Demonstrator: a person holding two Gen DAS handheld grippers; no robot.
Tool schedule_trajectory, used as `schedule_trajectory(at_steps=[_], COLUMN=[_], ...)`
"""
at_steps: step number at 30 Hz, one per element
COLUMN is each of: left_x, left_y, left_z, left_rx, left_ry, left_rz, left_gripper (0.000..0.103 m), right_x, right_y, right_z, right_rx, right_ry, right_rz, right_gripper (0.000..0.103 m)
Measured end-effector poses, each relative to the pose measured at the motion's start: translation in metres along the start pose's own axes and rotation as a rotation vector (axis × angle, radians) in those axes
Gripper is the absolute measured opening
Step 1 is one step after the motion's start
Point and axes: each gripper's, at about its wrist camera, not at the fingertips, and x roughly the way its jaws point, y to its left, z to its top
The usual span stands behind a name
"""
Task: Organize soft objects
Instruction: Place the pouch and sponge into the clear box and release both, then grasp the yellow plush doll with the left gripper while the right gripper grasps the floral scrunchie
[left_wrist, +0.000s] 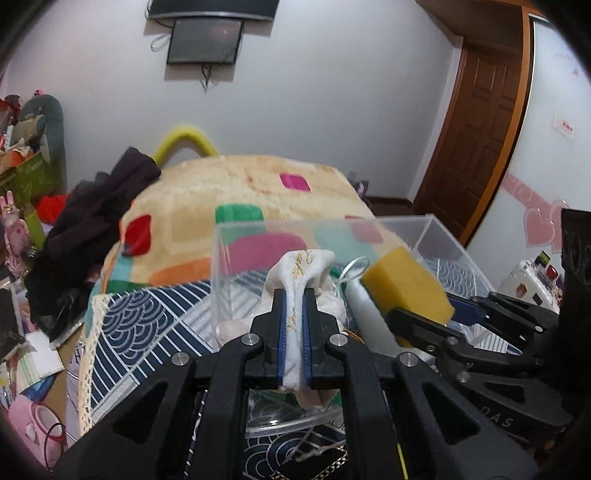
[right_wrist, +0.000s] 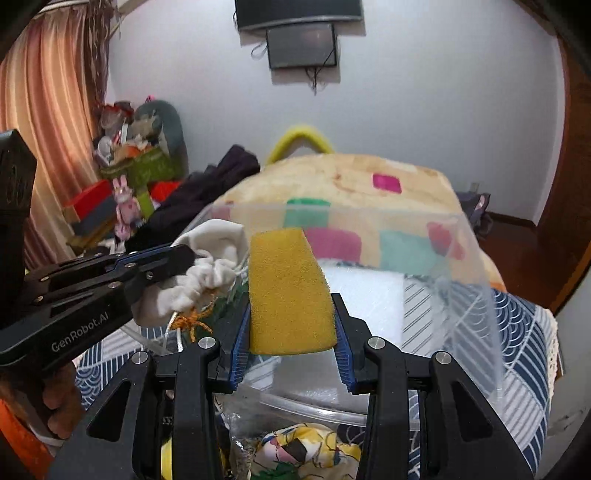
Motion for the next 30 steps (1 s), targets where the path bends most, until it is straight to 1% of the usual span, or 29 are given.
schedule_trajectory(at_steps=[4, 7, 8, 9, 10, 11, 12, 14, 16, 17, 18, 20, 22, 23, 24, 25, 27, 30], left_x=[-0.001, -0.005, -0.007, -0.009, -0.011, -0.015, -0.019, -0.029, -0.041, -0.048, -0.055, -0.066, -0.077, -0.081, -0.087, -0.089, -0.096, -0.101], left_y=[0.001, 0.002, 0.002, 0.001, 0.001, 0.0, -0.003, -0.006, -0.011, -0.013, -0.016, -0.021, -0.025, -0.026, -0.028, -0.029, -0.032, -0.037], left_z=[-0.001, -0.001, -0.001, 0.0, 0.001, 0.002, 0.003, 0.004, 0.005, 0.005, 0.004, 0.003, 0.0, -0.001, -0.005, -0.007, -0.014, -0.027], left_rx=[-0.008, -0.008, -0.008, -0.008, -0.008, -0.007, 0.002, 0.022, 0.039, 0.048, 0.059, 0.074, 0.08, 0.08, 0.077, 0.077, 0.084, 0.105], left_ry=[0.01, 0.009, 0.012, 0.013, 0.01, 0.0, -0.014, -0.041, -0.068, -0.082, -0.098, -0.122, -0.136, -0.139, -0.145, -0.15, -0.158, -0.159], left_rz=[-0.009, -0.012, -0.015, -0.02, -0.021, -0.016, -0.004, 0.016, 0.022, 0.023, 0.026, 0.03, 0.025, 0.02, 0.012, 0.009, 0.015, 0.026], left_gripper=[0.008, 0.012, 0.016, 0.024, 0.029, 0.035, 0.04, 0.043, 0.049, 0.054, 0.058, 0.061, 0.068, 0.075, 0.08, 0.081, 0.087, 0.091], right_x=[0.008, 0.01, 0.01, 0.008, 0.006, 0.005, 0.002, -0.005, -0.015, -0.017, -0.024, -0.035, -0.051, -0.055, -0.062, -0.068, -0.076, -0.083], right_y=[0.001, 0.0, -0.002, -0.002, -0.003, -0.003, -0.004, -0.005, -0.004, -0.004, -0.004, -0.004, -0.004, -0.004, -0.004, -0.004, -0.002, -0.001], right_z=[-0.003, -0.003, -0.002, -0.002, -0.002, 0.0, 0.001, 0.003, 0.005, 0.006, 0.007, 0.009, 0.008, 0.009, 0.008, 0.006, 0.003, -0.005], right_rx=[-0.018, -0.018, -0.016, -0.014, -0.014, -0.014, -0.013, -0.01, -0.014, -0.018, -0.022, -0.03, -0.032, -0.034, -0.035, -0.034, -0.042, -0.057], right_ry=[0.052, 0.067, 0.069, 0.071, 0.07, 0.067, 0.061, 0.038, 0.014, 0.003, -0.012, -0.044, -0.085, -0.099, -0.117, -0.133, -0.151, -0.165], right_rz=[0.011, 0.013, 0.014, 0.02, 0.023, 0.022, 0.021, 0.016, 0.009, 0.006, -0.001, -0.014, -0.025, -0.03, -0.037, -0.047, -0.061, -0.082], right_gripper=[0.037, 0.038, 0.04, 0.045, 0.049, 0.054, 0.055, 0.055, 0.055, 0.056, 0.06, 0.064, 0.065, 0.065, 0.066, 0.066, 0.069, 0.072])
